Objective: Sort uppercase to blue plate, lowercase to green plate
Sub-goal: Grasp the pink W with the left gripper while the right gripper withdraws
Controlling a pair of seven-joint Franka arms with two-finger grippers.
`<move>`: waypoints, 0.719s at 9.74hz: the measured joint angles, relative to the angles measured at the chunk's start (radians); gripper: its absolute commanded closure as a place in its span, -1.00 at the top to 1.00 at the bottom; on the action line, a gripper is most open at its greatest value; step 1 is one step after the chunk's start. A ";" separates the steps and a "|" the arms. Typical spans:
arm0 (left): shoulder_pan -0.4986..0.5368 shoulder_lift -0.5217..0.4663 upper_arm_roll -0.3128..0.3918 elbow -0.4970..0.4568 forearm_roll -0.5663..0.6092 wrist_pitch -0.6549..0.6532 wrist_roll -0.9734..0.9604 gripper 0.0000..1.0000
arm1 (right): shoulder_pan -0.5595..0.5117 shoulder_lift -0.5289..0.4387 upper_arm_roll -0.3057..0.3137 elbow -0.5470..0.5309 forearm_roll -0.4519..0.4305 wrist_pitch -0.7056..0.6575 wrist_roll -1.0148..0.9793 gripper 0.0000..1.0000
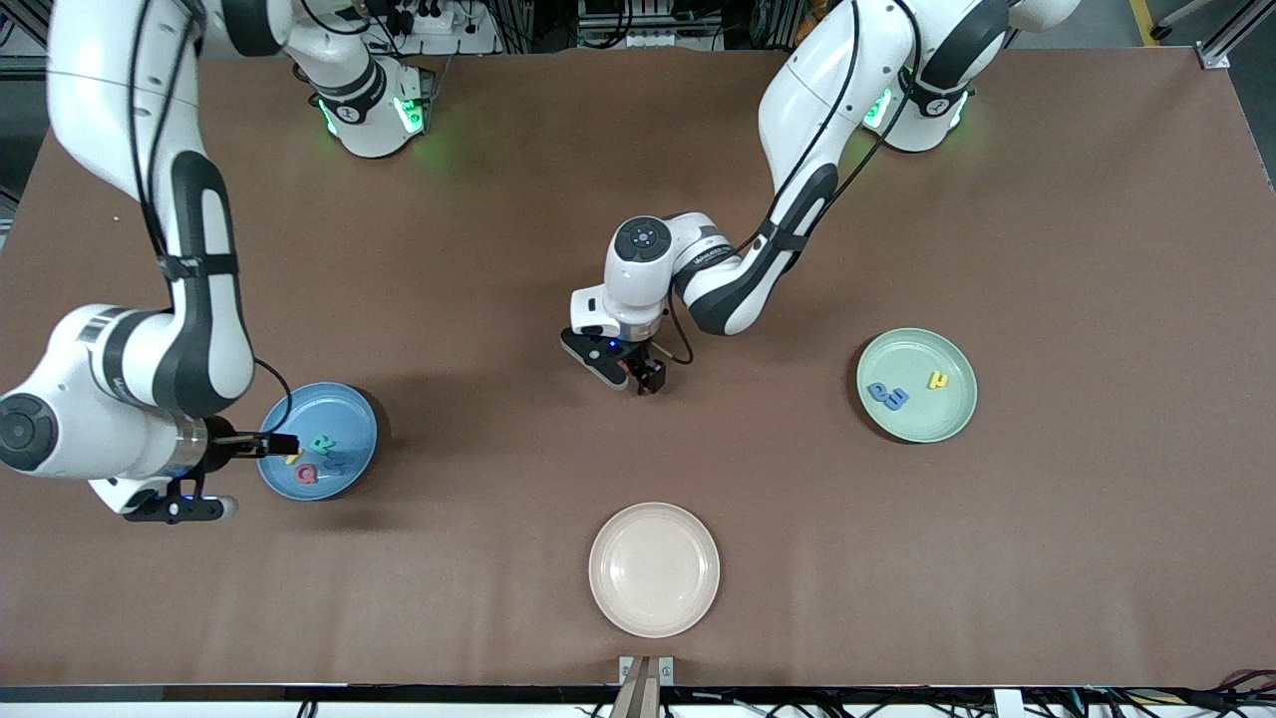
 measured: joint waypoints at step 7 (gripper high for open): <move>-0.018 -0.003 -0.008 0.012 -0.022 -0.091 -0.002 0.30 | -0.044 -0.329 0.139 -0.157 -0.205 0.010 0.104 1.00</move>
